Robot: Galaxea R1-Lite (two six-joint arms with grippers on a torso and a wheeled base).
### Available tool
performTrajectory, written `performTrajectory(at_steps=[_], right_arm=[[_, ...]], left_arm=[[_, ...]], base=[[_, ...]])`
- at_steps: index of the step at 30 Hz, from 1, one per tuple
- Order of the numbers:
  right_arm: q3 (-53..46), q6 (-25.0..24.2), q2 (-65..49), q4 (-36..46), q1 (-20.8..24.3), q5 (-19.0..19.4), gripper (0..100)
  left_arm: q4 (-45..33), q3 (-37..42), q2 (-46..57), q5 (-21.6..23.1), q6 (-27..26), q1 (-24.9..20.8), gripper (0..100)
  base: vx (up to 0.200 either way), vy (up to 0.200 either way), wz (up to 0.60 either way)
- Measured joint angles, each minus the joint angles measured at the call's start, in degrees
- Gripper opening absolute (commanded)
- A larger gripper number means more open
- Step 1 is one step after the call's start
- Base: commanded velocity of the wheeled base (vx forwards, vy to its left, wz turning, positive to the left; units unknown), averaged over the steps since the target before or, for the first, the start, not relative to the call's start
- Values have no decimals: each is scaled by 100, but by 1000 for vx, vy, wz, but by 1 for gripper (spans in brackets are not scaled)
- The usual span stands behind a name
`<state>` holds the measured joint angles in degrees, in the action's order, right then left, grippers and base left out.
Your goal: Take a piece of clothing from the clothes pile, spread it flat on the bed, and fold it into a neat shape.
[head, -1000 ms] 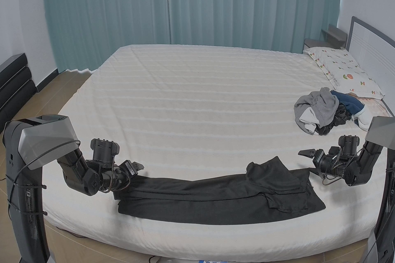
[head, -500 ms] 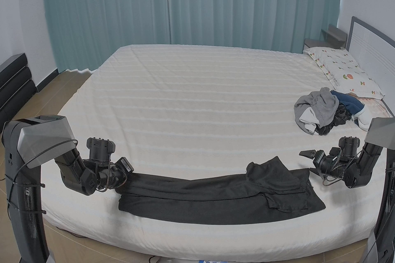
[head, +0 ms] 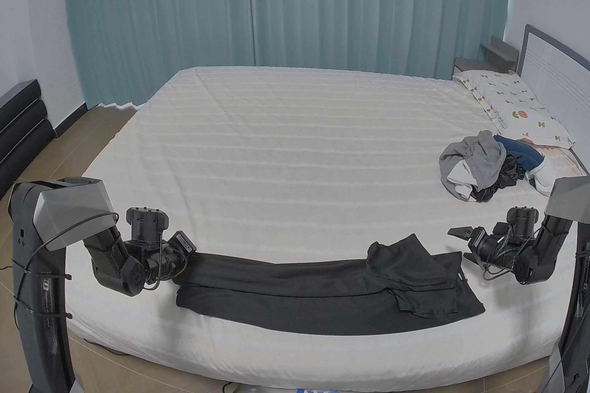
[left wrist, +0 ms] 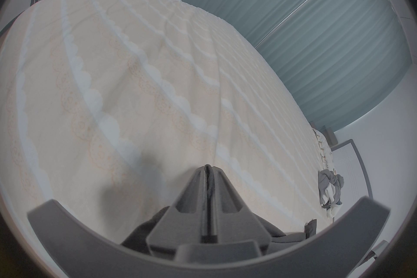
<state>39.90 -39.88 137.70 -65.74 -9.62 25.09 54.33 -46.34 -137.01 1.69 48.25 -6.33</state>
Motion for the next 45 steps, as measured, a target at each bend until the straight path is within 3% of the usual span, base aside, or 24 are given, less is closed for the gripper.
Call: performTrajectory(at_steps=[15,37,38,45], right_arm=[[-680,307,-430,71,251,20,100],[-641,613,-424,380,419,0,100],[-600,613,-400,389,433,-5,0],[-394,613,-262,485,424,-13,0]], left_arm=[[0,1,-41,2,5,0,0],[2,4,-48,5,-2,0,0],[5,4,-48,5,0,0,0],[2,-5,-50,7,2,-1,0]], base=[[0,0,0],[0,0,0],[0,0,0],[0,0,0]])
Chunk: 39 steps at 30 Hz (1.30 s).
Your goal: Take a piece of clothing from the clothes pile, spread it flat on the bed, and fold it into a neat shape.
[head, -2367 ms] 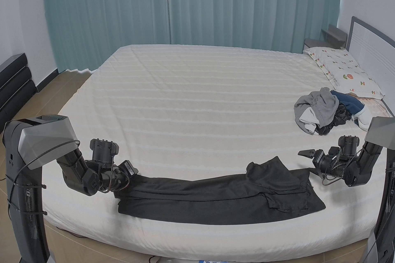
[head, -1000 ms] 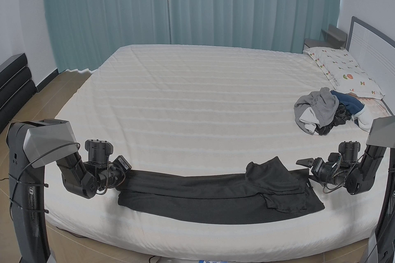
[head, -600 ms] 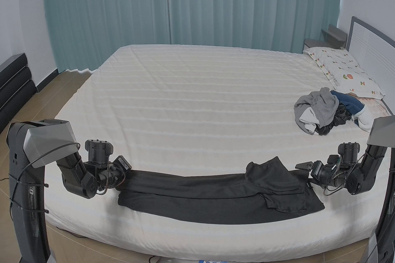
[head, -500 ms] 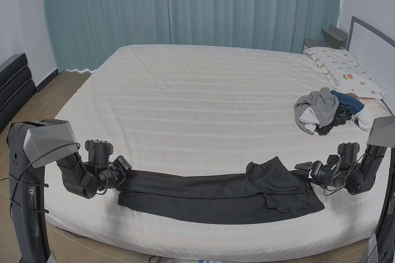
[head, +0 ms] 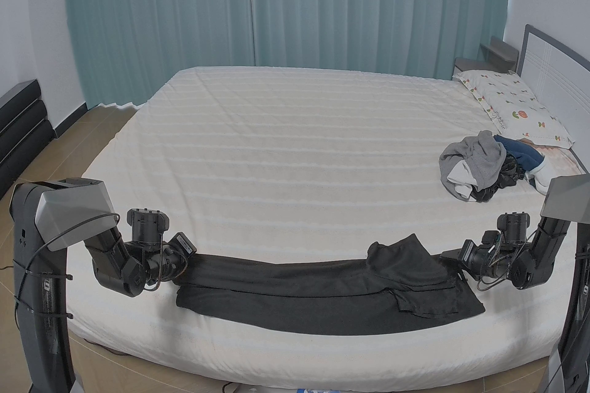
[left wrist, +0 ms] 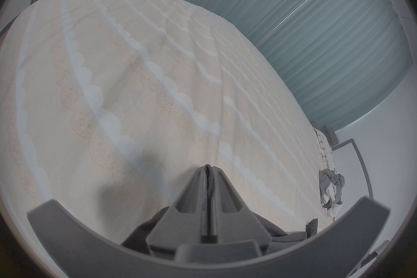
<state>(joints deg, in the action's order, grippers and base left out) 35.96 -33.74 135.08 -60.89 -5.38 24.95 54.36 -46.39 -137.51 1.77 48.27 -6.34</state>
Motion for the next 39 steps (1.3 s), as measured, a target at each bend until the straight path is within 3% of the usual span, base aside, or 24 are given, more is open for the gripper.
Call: performTrajectory(at_steps=[26,27,33,34,39], right_arm=[[861,-238,491,-294,-360,28,0],[887,-239,518,-294,-360,28,100],[900,-239,577,-324,-360,44,100],[883,-239,572,-354,-360,46,100],[736,-246,458,-480,-368,68,100]], left_arm=[[0,-2,0,0,2,1,0],[2,-2,0,0,-2,0,0],[-2,2,0,0,-7,1,0],[-2,6,2,-2,-9,0,100],[-2,11,0,-2,-16,-5,100]], base=[[0,0,0],[0,0,0],[0,0,0],[0,0,0],[0,0,0]])
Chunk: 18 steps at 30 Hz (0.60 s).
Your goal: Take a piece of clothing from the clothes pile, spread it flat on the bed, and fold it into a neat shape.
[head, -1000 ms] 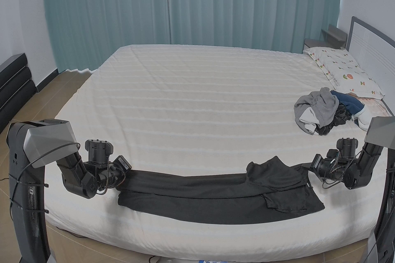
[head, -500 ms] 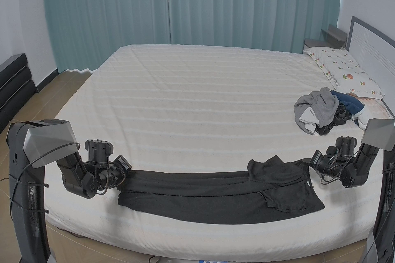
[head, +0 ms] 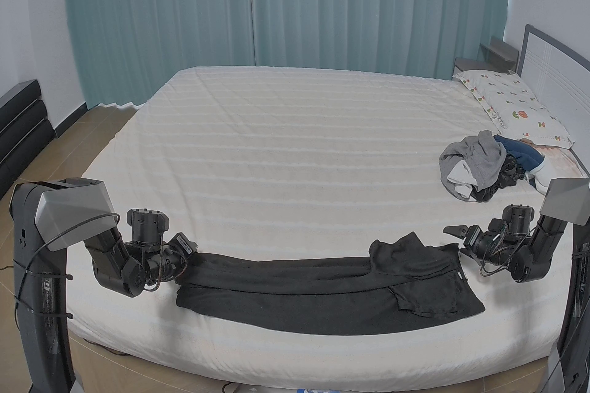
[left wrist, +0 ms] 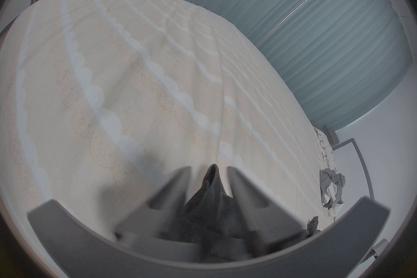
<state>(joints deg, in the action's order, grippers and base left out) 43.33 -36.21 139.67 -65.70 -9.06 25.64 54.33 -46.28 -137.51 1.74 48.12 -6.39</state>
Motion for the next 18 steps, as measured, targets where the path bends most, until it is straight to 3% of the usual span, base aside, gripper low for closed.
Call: performTrajectory(at_steps=[9,18], right_arm=[[-829,2,-692,-421,-34,318,100],[-1235,73,-942,-432,369,323,100]], left_arm=[[22,-9,0,-5,2,0,100],[22,-61,13,-7,219,50,100]], base=[[0,0,0],[0,0,0]])
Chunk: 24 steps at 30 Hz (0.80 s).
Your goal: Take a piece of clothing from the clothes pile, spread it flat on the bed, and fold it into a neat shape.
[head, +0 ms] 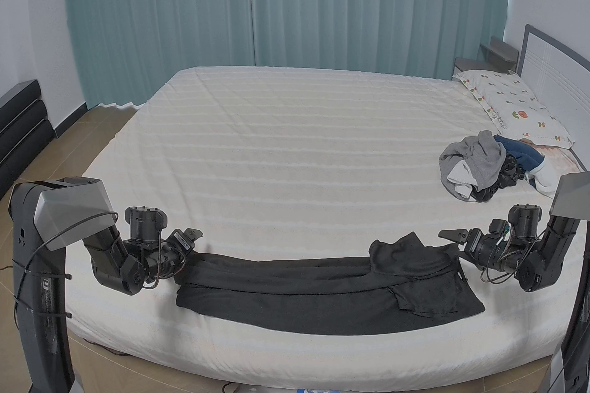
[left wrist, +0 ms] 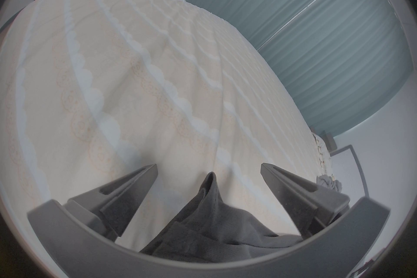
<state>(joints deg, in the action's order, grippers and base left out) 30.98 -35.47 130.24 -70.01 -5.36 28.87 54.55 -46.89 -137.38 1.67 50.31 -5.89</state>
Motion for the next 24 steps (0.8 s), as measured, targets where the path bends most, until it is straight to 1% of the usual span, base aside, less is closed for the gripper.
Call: performTrajectory(at_steps=[5,10,11,18,24], right_arm=[[11,55,148,-6,132,-11,100],[133,294,366,-2,168,-13,100],[151,334,402,-2,173,-13,0],[151,422,523,-39,236,-38,0],[140,452,506,-55,193,-119,0]], left_arm=[[5,-38,17,-1,133,33,100],[7,-41,24,-1,134,41,100],[7,-44,24,-1,137,41,100],[10,-46,22,0,137,44,100],[10,-40,22,-1,130,41,100]], base=[[0,0,0],[0,0,0],[0,0,0],[0,0,0],[0,0,0]])
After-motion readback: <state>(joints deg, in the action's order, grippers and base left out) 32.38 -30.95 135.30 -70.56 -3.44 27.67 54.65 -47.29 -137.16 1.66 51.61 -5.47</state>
